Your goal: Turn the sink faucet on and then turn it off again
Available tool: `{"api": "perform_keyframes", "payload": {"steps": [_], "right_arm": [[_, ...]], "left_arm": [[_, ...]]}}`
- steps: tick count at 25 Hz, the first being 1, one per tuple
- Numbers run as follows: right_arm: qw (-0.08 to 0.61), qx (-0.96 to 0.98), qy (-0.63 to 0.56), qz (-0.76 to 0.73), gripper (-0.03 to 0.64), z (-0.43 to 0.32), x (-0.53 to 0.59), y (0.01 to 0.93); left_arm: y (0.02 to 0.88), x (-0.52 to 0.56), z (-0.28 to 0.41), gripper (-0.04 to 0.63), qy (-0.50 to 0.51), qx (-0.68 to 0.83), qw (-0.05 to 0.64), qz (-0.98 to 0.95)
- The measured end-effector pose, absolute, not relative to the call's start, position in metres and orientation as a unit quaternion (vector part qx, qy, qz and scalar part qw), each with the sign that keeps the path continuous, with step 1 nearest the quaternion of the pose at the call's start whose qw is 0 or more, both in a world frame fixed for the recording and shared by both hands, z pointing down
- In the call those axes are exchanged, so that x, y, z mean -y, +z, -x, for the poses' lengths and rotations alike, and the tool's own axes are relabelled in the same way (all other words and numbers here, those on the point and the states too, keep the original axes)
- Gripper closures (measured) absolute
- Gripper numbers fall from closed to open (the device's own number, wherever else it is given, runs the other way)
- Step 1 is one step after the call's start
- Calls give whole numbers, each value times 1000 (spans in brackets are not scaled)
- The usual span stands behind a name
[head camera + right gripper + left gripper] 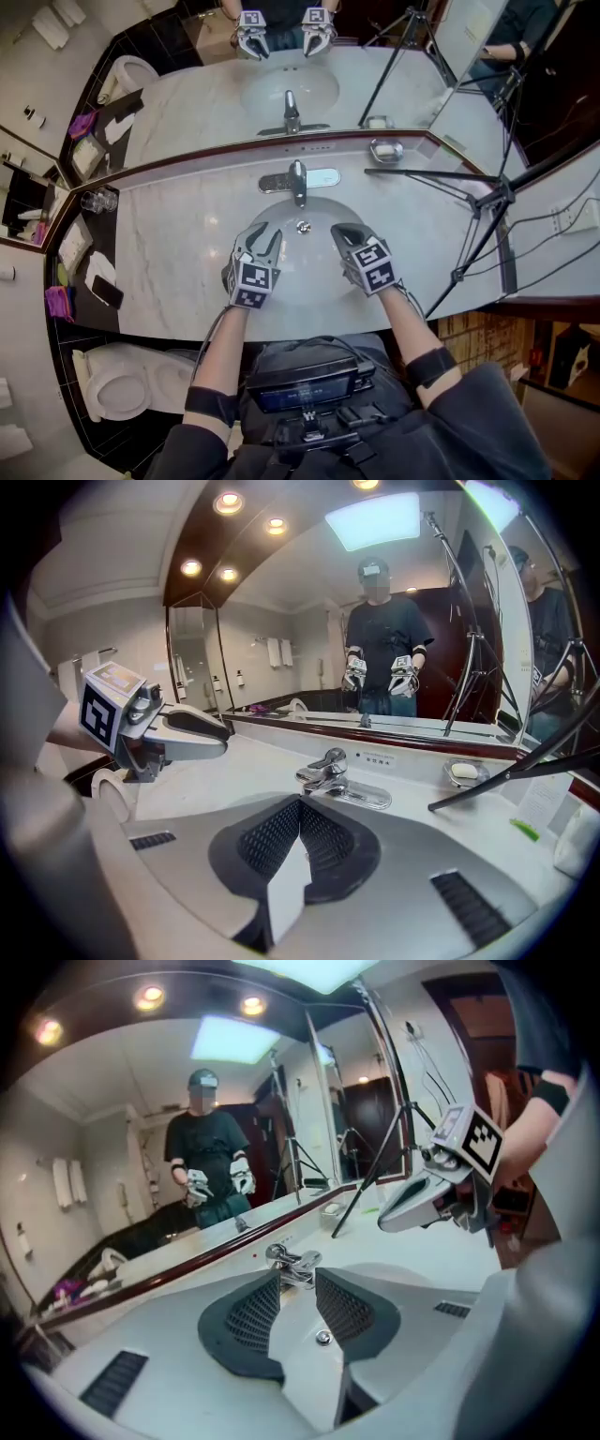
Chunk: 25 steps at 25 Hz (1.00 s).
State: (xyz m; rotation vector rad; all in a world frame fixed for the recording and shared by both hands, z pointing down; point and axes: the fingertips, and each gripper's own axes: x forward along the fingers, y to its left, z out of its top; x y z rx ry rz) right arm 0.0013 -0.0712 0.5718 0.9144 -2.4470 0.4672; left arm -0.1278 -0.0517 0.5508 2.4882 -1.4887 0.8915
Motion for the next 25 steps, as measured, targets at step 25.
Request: {"api": "perform_keyframes", "payload": {"steps": [25], "right_arm": [[235,859,226,-394,598,-68,54,614]], "left_arm": [[641,174,78,351,483,389,-169,-766]]}}
